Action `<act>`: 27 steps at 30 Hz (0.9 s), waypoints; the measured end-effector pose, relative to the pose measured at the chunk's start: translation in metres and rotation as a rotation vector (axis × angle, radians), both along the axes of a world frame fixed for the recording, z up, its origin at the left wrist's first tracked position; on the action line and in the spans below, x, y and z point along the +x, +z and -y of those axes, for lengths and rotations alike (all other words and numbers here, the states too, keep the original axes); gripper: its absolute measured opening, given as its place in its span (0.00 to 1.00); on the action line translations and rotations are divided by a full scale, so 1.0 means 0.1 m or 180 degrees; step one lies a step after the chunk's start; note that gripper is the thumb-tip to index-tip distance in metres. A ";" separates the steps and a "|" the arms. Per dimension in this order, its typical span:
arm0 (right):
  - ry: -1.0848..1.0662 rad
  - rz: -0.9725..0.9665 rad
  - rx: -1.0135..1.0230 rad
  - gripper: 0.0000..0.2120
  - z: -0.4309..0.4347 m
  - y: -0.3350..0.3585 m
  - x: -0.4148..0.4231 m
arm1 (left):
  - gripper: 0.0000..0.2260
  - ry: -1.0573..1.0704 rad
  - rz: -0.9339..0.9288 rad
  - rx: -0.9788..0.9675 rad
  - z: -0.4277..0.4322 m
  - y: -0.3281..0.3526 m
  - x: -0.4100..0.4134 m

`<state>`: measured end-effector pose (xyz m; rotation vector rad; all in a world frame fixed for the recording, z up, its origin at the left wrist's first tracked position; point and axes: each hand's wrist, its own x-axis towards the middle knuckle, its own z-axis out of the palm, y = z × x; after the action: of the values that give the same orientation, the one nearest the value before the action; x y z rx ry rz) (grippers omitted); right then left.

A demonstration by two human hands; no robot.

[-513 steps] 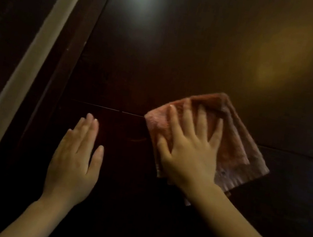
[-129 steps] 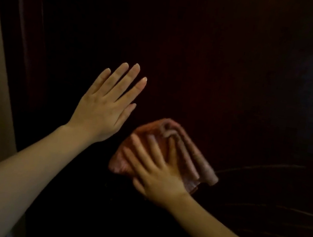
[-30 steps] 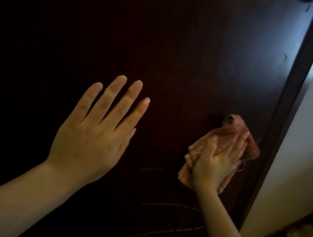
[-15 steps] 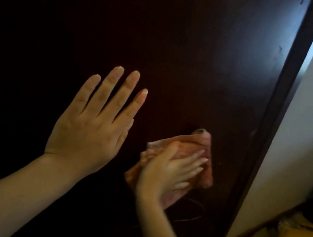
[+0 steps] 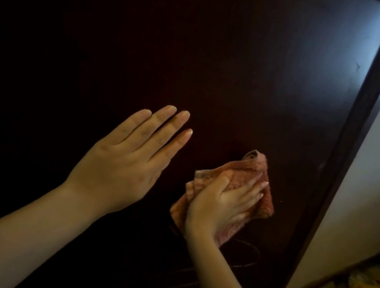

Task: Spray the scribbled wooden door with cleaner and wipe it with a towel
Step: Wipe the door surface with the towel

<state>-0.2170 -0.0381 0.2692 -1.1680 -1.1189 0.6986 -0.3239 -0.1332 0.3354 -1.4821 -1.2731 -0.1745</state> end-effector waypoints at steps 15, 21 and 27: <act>0.0120 0.0173 0.0967 0.35 0.27 -0.28 -0.25 | 0.21 0.0133 -0.0266 0.0237 0.22 -0.29 -0.20; 0.0030 0.1458 0.2240 0.37 0.58 -0.88 -0.57 | 0.22 0.0403 -0.0294 0.0352 0.52 -0.67 -0.42; 0.0192 0.2853 0.4154 0.30 0.33 -1.28 -0.39 | 0.21 0.0435 -0.0270 0.0556 0.58 -0.77 -0.47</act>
<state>-0.2562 -0.0716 0.1411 -0.2278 -1.8853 -0.6204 -0.3713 -0.1909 0.2584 -1.2371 -1.2531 -0.1279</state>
